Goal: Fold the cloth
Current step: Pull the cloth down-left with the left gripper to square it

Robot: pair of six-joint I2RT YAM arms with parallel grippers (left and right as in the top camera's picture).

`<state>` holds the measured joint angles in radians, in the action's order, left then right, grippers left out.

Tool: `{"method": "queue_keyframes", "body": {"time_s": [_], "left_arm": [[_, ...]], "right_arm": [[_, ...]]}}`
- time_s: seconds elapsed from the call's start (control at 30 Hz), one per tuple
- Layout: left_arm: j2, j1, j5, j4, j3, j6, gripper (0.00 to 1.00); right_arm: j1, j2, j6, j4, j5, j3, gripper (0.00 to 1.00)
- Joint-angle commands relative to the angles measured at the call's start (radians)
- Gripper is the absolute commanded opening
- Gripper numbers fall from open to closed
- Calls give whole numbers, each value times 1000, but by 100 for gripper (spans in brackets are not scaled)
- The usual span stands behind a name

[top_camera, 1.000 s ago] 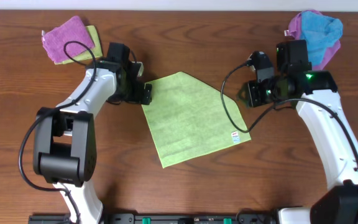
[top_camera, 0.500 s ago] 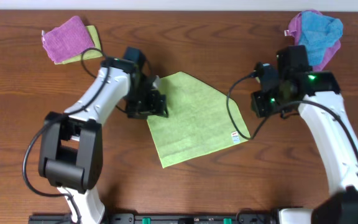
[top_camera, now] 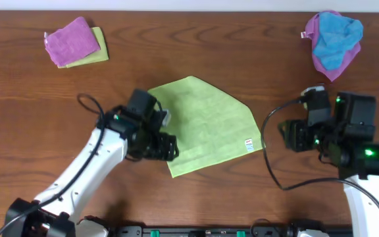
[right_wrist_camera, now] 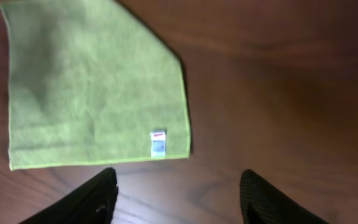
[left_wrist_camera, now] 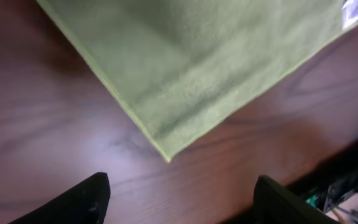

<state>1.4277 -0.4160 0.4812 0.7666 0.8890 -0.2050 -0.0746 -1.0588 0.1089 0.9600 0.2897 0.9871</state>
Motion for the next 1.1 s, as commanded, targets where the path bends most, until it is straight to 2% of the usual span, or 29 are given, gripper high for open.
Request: {"method": "queue_keyframes", "body": {"time_s": [0.0, 0.13, 0.23, 0.4, 0.63, 0.73, 0.83, 0.87, 0.9, 0.93, 1.07], "left_arm": [[-14, -32, 46, -56, -72, -89, 75], [-14, -36, 50, -114, -153, -131, 76], [-14, -37, 109, -139, -193, -152, 76], [-14, -48, 114, -145, -200, -186, 75], [-14, -116, 26, -197, -200, -231, 74], [-14, -130, 26, -256, -200, -259, 56], [-14, -135, 25, -308, -200, -293, 28], [-14, -135, 24, -318, -200, -298, 24], [-14, -135, 23, -324, -200, -301, 9], [-12, -135, 17, -327, -200, -307, 6], [-4, -142, -23, -327, -200, -318, 6]], "right_arm": [[-12, -10, -82, -25, 76, -42, 71], [-12, -58, -89, -51, 109, -75, 72], [-12, -109, -89, -91, 111, -105, 69], [-12, -178, -90, -121, 112, -106, 67], [-12, -180, -90, -136, 111, -106, 65], [-12, -180, -89, -141, 111, -106, 60], [-12, -180, -89, -142, 112, -106, 56], [-12, -180, -90, -143, 112, -106, 56], [-12, -180, -89, -145, 112, -106, 55], [-12, -180, -89, -146, 111, -106, 55], [-12, -180, -89, -150, 120, -106, 54]]}}
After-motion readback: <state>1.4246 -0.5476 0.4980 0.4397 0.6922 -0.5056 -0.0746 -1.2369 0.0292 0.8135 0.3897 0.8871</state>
